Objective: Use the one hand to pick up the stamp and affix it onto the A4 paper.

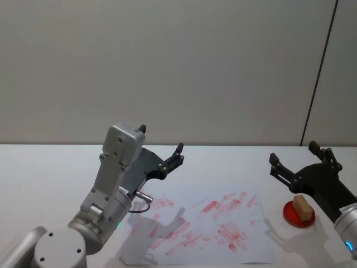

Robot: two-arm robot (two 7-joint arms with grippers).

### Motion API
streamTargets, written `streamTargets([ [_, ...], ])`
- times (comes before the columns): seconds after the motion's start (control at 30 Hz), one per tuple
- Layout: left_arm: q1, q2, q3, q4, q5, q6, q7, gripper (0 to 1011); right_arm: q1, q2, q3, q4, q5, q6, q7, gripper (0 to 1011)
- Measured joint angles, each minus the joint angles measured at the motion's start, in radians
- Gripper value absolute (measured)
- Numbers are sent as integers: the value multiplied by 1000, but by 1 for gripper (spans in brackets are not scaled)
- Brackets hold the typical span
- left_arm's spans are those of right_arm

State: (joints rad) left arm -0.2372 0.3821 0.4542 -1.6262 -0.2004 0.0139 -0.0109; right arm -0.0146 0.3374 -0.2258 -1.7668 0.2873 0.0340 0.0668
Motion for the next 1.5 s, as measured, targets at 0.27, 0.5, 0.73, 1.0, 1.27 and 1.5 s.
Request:
streamTargets([
  [0.27, 0, 0, 0, 0, 0, 0, 0, 1003, -5, 3, 2, -2, 2, 1, -1, 1001],
  [0.5, 0, 0, 0, 0, 0, 0, 0, 1002, -32, 20, 13, -25, 15, 8, -25, 1001],
  [0.73, 0, 0, 0, 0, 0, 0, 0, 1002, -82, 51, 31, -66, 34, 36, -66, 1001],
  [1.0, 0, 0, 0, 0, 0, 0, 0, 1003, -139, 83, 49, -105, 46, 106, -120, 1001],
  [1.27, 0, 0, 0, 0, 0, 0, 0, 1002, -147, 84, 51, -105, 30, 193, -145, 1001],
  [1.5, 0, 0, 0, 0, 0, 0, 0, 1002, -116, 64, 45, -70, 5, 254, -147, 1001],
])
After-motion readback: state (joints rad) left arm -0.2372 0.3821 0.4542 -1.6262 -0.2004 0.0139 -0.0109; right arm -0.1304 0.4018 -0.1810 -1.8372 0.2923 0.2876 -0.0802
